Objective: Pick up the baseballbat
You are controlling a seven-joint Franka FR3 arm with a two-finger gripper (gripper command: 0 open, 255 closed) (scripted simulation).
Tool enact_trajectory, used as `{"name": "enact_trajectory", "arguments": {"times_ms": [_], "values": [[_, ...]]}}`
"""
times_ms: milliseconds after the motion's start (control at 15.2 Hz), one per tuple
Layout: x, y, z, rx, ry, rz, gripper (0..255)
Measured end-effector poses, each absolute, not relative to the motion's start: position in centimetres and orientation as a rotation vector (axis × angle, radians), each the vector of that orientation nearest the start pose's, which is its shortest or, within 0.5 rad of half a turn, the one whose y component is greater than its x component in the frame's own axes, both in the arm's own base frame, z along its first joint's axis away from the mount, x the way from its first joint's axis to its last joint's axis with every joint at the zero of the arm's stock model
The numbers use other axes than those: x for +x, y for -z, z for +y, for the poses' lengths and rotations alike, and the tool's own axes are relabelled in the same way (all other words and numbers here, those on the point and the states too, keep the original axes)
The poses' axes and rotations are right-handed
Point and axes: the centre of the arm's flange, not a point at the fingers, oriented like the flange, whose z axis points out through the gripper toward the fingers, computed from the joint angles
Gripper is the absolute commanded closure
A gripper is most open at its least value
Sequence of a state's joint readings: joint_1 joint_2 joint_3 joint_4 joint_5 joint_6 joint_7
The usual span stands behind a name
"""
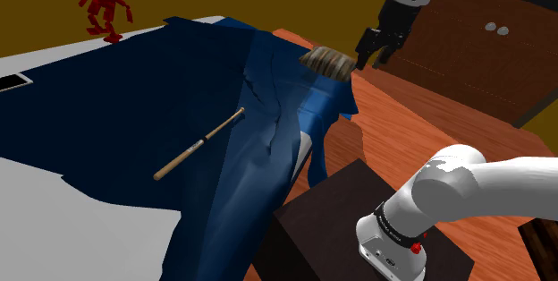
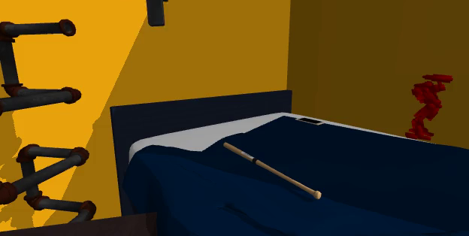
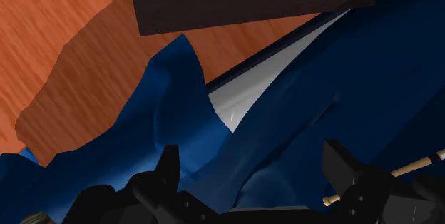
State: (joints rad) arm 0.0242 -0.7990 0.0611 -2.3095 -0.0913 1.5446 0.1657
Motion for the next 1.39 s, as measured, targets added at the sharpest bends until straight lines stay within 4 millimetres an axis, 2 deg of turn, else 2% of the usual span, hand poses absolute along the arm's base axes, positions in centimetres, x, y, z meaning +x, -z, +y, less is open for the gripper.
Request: {"name": "enact_trajectory", "arguments": {"times_ms": [198, 990, 1386], "values": [[30.3, -60.3, 3.3, -3.262, 0.075, 0.213, 0], [34.9, -50.5, 14.0, -3.174, 0.033, 0.681, 0], [38.9, -45.5, 18.9, -3.103, 0.012, 0.911, 0]]}}
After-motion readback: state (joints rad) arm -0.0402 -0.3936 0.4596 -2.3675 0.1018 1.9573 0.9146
